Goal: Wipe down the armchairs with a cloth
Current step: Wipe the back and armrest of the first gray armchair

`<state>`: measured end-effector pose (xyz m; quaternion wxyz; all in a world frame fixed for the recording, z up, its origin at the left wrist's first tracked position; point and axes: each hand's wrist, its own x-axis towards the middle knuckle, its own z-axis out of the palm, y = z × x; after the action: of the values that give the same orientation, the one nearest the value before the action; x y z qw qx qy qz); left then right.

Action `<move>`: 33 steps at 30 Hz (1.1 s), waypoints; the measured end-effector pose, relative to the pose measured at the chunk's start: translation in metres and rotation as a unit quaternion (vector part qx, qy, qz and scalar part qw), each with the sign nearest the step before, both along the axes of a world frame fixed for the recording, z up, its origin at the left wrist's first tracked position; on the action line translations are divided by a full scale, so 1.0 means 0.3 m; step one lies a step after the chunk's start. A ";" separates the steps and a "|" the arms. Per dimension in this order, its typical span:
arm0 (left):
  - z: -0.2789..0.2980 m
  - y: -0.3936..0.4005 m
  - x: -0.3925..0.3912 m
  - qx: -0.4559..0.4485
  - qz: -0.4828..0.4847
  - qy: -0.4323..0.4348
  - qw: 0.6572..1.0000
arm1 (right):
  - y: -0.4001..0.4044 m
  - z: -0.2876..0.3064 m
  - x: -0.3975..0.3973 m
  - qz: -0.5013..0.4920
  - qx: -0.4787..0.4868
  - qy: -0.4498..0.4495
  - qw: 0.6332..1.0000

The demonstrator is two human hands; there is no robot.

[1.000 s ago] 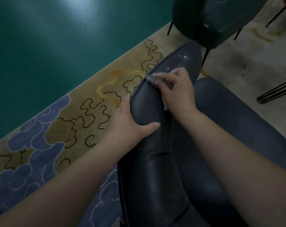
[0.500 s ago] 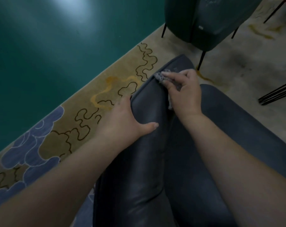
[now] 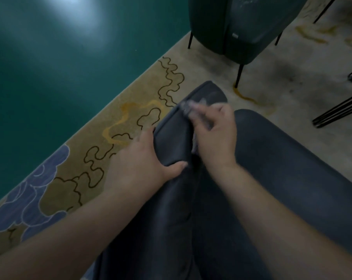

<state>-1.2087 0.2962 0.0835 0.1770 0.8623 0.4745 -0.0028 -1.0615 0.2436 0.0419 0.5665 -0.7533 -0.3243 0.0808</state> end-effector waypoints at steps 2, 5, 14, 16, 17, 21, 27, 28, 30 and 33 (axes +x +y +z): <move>-0.002 0.002 0.004 0.007 0.005 0.009 1.000 | -0.039 -0.007 -0.074 0.070 0.011 -0.063 0.996; -0.004 0.006 0.005 0.007 0.003 0.012 1.000 | 0.009 -0.003 -0.002 0.088 -0.021 -0.129 0.987; -0.005 0.014 0.004 -0.008 0.006 0.016 1.000 | 0.042 0.007 0.005 0.017 -0.017 -0.052 0.998; -0.005 0.014 0.007 -0.008 0.009 0.018 1.000 | 0.017 0.003 -0.037 0.080 -0.019 -0.131 0.988; -0.006 0.015 0.007 -0.007 0.009 0.020 1.000 | 0.032 0.006 -0.016 0.080 -0.027 -0.146 0.986; -0.010 0.014 0.000 0.000 0.008 0.021 1.000 | 0.129 0.013 0.121 -0.050 -0.053 -0.028 0.997; -0.005 0.013 0.001 -0.007 0.006 0.014 1.000 | 0.151 -0.038 0.196 -0.140 -0.019 0.106 0.984; -0.004 0.012 -0.001 -0.007 0.006 0.012 1.000 | 0.145 -0.049 0.200 -0.153 -0.015 0.129 0.980; -0.004 0.009 -0.004 -0.007 0.005 0.009 1.000 | 0.127 -0.068 0.199 -0.178 -0.007 0.171 0.969; -0.007 0.007 -0.005 0.002 0.002 0.014 1.000 | 0.071 -0.093 0.146 -0.206 0.020 0.218 0.954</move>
<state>-1.2102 0.2984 0.0815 0.1685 0.8614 0.4789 -0.0138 -1.0177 0.2650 0.0141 0.6428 -0.7561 -0.0325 0.1183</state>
